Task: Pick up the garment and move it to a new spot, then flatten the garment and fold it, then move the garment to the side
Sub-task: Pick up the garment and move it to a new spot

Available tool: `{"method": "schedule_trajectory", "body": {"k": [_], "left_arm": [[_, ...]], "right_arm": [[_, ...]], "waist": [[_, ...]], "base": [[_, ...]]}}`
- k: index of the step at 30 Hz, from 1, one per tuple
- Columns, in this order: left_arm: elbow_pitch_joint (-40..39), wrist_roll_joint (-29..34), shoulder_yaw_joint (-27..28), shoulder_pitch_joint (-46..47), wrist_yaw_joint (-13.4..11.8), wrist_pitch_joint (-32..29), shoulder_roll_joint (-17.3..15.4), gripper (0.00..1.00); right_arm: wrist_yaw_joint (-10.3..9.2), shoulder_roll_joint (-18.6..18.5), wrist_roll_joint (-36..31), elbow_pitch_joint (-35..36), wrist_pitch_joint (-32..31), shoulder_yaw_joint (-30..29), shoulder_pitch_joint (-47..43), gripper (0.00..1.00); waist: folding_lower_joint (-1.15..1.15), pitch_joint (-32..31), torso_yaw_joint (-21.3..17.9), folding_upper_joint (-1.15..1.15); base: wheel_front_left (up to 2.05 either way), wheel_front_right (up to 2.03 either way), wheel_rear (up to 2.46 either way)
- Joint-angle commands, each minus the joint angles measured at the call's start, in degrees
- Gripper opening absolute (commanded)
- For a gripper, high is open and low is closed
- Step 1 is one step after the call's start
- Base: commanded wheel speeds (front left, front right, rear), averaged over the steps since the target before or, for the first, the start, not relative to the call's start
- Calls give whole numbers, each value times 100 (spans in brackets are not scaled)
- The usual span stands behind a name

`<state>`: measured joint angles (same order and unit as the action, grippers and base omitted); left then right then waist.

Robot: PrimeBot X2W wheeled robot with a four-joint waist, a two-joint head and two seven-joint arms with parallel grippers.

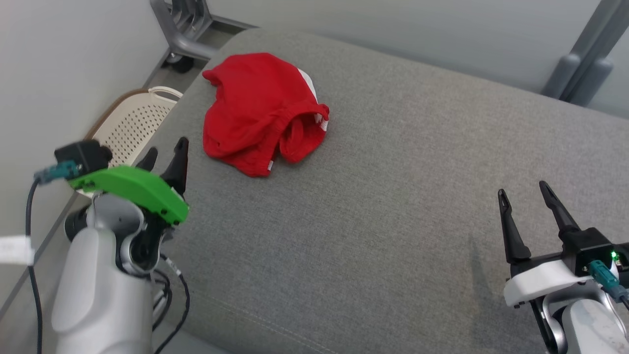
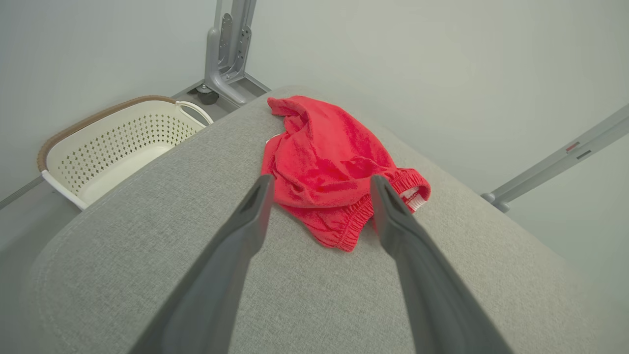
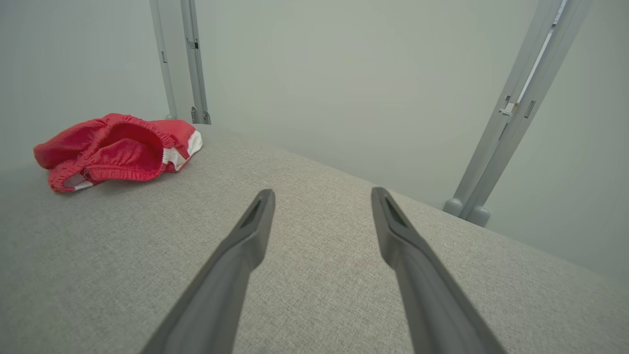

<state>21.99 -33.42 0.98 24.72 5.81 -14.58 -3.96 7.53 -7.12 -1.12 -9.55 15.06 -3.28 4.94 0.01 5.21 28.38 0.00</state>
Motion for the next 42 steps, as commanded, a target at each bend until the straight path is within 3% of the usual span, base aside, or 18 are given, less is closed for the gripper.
{"method": "schedule_trajectory", "body": {"k": [1, 10, 20, 21, 22, 23, 35, 42], "left_arm": [[148, 39, -79, 351, 11, -156, 14, 100], [1946, -212, -405, 2046, 125, -895, -216, 100], [3435, -14, -553, 2656, 76, -680, -539, 99], [3544, -23, -541, 2689, 79, -621, -557, 50], [3656, -63, -508, 2715, 68, -565, -550, 17], [3772, -113, -494, 2730, 82, -553, -519, 0], [4143, -459, -392, 2811, 130, 278, -78, 0], [3489, -936, -1034, 2266, 176, 378, 103, 0]], "right_arm": [[-8, -93, -20, 52, 16, -6, 111, 100], [-8, -424, 46, 229, 16, 214, 368, 100], [-8, -512, 120, 374, 16, 320, 377, 100], [-8, -516, 129, 379, 16, 307, 348, 100], [-8, -517, 132, 378, 16, 290, 309, 100], [-8, -514, 136, 374, 16, 283, 262, 100], [-8, -281, 188, 244, 16, 173, -12, 100], [-8, 0, 261, 133, 16, 113, -44, 100]], "waist": [[-1, 1086, -659, 0], [-1, 1732, -1252, 0], [-1, 1809, -1645, 0], [-1, 1795, -1658, 0], [-1, 1766, -1666, 0], [-1, 1731, -1670, 0], [-1, 980, -1430, 0], [-1, 417, -1460, 0]], "base": [[0, 0, 0], [0, 0, 0], [0, 0, 0], [0, 0, 0], [0, 0, 0], [0, 0, 0], [0, 0, 0], [0, 0, 0]]}}
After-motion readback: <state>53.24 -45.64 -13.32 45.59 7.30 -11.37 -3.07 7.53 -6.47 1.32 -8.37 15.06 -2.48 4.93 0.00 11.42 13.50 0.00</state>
